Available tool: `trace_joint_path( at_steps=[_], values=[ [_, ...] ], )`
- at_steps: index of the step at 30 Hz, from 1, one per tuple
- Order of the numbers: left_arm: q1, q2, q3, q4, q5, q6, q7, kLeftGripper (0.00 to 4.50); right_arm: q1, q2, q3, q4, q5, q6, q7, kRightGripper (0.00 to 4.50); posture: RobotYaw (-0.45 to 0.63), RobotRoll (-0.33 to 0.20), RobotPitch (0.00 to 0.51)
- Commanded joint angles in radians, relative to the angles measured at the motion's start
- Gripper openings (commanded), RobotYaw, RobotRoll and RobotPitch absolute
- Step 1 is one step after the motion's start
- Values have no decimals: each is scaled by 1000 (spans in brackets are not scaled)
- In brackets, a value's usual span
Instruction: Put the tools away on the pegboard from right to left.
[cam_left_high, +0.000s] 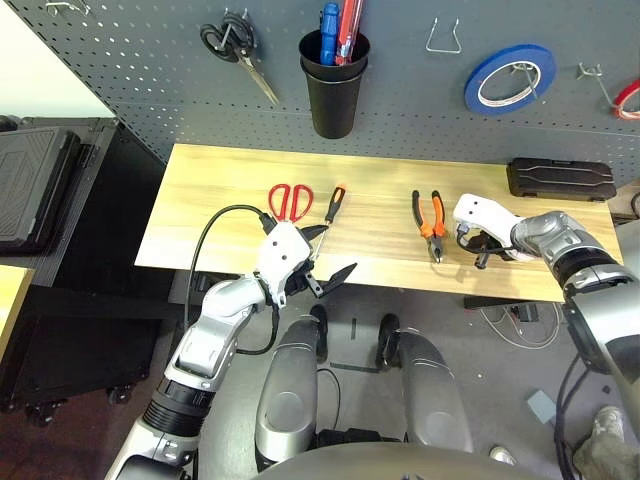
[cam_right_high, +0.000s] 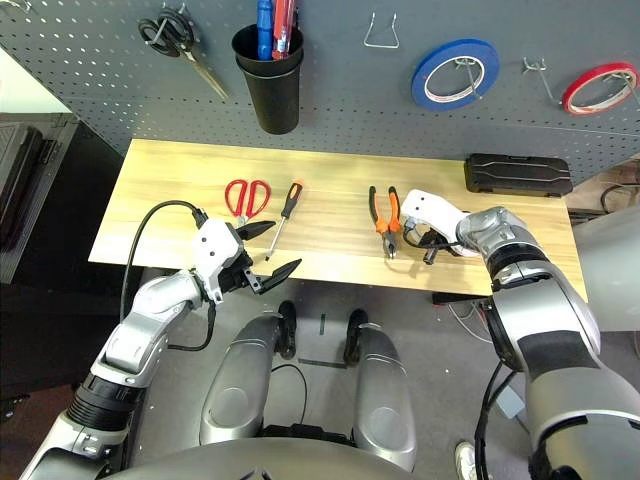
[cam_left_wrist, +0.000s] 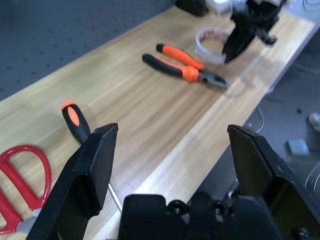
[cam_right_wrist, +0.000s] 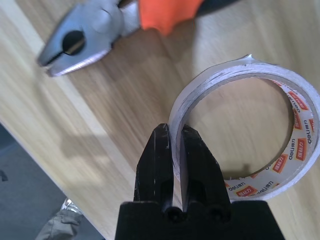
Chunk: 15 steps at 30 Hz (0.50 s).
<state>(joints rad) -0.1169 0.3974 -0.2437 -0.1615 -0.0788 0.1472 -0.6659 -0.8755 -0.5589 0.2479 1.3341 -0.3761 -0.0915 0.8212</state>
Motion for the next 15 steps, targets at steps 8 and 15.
trace_joint_path(
  at_steps=[8,15],
  values=[
    [-22,16,-52,87,62,-36,-22,4500,50,-53,-50,-13,39,-31,-3,45,211,0,322],
    [-50,10,-59,124,68,-61,-26,4500,65,-87,-95,-41,85,-52,-9,45,196,0,308]
  ],
)
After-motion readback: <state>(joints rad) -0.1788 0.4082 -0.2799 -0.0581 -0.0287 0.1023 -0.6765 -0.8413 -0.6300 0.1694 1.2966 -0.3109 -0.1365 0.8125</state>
